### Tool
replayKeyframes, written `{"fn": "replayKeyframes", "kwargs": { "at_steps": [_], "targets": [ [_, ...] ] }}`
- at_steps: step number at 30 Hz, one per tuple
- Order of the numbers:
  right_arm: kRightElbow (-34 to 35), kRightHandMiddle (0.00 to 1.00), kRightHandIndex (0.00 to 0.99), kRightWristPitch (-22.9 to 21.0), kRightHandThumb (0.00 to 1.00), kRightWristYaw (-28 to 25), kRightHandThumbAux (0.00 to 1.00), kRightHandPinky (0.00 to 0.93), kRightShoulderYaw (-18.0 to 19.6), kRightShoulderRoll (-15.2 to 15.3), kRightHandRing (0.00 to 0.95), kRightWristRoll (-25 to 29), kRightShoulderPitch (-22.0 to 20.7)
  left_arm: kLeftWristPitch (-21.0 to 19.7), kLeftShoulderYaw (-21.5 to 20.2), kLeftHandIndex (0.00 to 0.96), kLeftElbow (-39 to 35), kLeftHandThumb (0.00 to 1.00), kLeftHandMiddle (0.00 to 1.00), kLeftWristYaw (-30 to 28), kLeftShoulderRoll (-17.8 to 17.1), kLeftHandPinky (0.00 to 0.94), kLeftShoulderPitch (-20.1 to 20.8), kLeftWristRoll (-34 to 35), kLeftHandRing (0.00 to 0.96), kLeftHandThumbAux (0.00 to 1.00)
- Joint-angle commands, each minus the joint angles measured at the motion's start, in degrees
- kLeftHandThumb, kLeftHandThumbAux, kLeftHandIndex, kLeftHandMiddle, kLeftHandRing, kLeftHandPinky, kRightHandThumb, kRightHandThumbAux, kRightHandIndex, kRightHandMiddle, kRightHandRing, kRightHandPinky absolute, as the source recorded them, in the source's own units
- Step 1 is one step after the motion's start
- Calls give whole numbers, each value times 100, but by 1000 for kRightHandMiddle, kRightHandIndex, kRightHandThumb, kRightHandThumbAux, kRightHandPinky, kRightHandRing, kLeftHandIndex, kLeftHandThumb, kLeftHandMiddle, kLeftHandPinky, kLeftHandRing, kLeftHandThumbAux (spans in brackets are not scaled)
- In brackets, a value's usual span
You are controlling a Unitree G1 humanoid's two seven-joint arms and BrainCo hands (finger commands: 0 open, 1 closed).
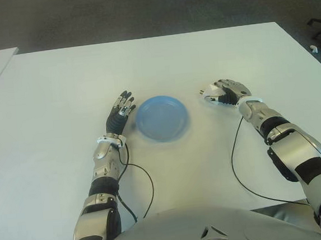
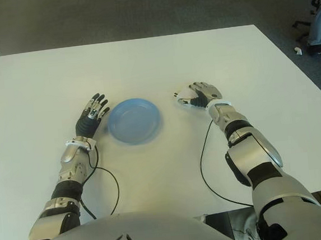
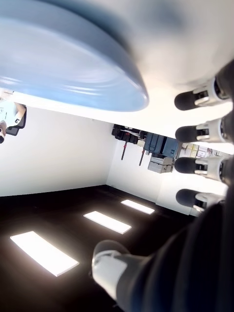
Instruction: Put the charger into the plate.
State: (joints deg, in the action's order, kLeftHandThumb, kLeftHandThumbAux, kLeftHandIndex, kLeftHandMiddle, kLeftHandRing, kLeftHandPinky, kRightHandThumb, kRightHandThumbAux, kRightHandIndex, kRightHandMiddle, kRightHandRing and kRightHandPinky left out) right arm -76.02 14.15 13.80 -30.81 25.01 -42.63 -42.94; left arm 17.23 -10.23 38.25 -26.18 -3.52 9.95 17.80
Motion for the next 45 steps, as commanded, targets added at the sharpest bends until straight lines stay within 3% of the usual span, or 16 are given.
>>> {"fn": "replayKeyframes", "kwargs": {
  "at_steps": [1,10,15,17,23,30,32,35,40,45],
  "targets": [
    [-174,0,0,-99,347,-227,141,0,-170,-65,0,-106,381,-194,5,0,159,42,44,-32,53,11,-112,-4,17,507],
    [-74,19,21,51,339,110,189,62,-193,11,2,-81,341,-187,6,0,192,39,46,-8,60,4,-85,-8,18,513],
    [1,156,119,-31,416,723,240,255,-403,-21,171,-291,297,-142,15,0,219,32,45,-11,45,0,-62,-39,17,511],
    [-7,280,165,-100,456,987,266,384,-530,-14,315,-422,289,-132,18,0,231,30,44,-4,44,0,-49,-48,16,509],
    [-5,525,258,-332,535,1722,329,537,-926,-18,529,-802,252,-51,25,0,325,29,50,26,41,0,-4,-95,19,504],
    [137,656,375,-505,611,2550,421,590,-1256,-15,617,-1109,254,102,24,0,484,31,64,59,35,0,58,-167,28,510],
    [160,696,408,-628,676,2740,587,664,-1312,-27,666,-1168,249,152,17,0,525,32,70,63,37,0,74,-177,32,514],
    [169,756,428,-777,710,2904,665,778,-1368,-41,748,-1211,241,210,4,0,578,34,75,55,41,0,94,-183,35,520],
    [209,805,439,-1038,729,3066,698,845,-1457,-53,806,-1269,231,287,-3,0,657,38,77,34,41,0,125,-179,36,522],
    [553,830,441,-1169,734,3169,704,856,-1473,51,827,-1321,232,321,-5,0,709,37,79,31,42,0,155,-169,38,523]
  ]
}}
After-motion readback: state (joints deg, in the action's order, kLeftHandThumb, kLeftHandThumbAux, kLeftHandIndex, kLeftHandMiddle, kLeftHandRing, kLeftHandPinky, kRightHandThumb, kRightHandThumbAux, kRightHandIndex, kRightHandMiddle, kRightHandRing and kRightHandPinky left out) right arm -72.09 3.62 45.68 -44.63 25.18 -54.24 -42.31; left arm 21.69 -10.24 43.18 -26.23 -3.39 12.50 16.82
